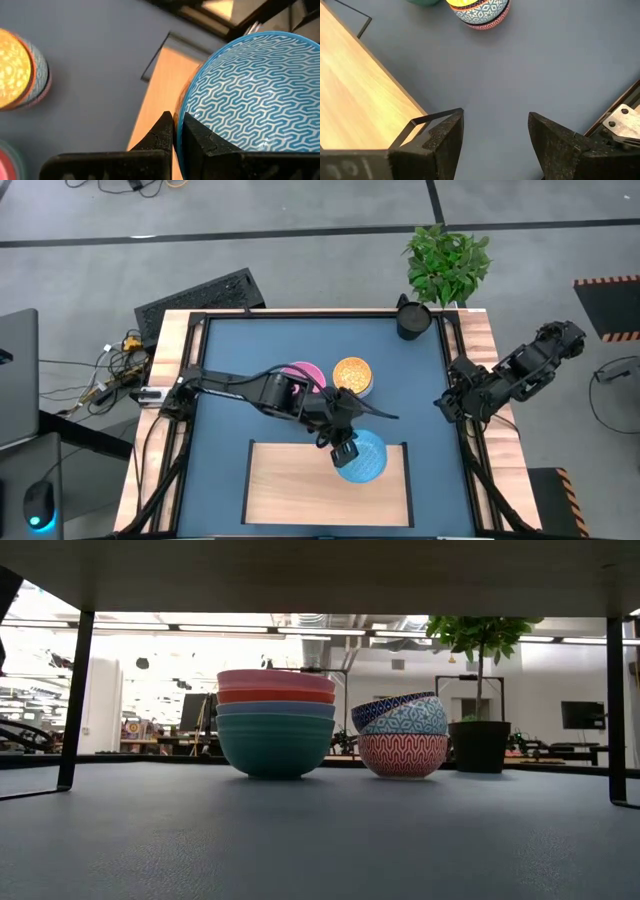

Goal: Place and stack bowls onto a shelf
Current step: Put the light blue patterned bowl on the shelf

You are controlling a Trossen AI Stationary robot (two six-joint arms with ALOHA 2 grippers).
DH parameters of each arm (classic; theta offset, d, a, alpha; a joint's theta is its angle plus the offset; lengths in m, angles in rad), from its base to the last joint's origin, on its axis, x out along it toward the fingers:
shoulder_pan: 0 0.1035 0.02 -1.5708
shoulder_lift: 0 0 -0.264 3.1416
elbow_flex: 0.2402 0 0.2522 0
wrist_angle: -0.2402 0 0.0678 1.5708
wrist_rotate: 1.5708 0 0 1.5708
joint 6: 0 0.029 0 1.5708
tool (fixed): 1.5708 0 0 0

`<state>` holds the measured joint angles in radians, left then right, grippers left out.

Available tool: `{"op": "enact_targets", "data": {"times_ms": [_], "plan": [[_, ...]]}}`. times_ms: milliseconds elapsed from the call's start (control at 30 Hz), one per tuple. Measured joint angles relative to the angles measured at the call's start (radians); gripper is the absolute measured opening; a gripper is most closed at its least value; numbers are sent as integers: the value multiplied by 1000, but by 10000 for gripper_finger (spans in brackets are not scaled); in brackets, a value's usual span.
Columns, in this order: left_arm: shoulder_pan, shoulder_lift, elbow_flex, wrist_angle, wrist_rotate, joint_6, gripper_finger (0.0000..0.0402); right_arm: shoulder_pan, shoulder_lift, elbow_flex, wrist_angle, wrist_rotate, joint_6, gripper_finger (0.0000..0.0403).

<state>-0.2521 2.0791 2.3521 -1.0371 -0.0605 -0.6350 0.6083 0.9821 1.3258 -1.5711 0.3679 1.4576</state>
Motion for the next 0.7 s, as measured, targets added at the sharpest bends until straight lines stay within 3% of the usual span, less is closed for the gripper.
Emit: {"op": "enact_targets", "data": {"times_ms": [267, 500, 700], "plan": [[-32, 56, 0, -24, -9, -3, 0, 0, 0, 0, 0, 0, 0, 249], [-88, 24, 0, -326, -69, -140, 0, 1, 2, 0, 0, 0, -2, 249], [-176, -29, 5, -405, -87, -256, 0, 0, 2, 0, 0, 0, -31, 249]]}}
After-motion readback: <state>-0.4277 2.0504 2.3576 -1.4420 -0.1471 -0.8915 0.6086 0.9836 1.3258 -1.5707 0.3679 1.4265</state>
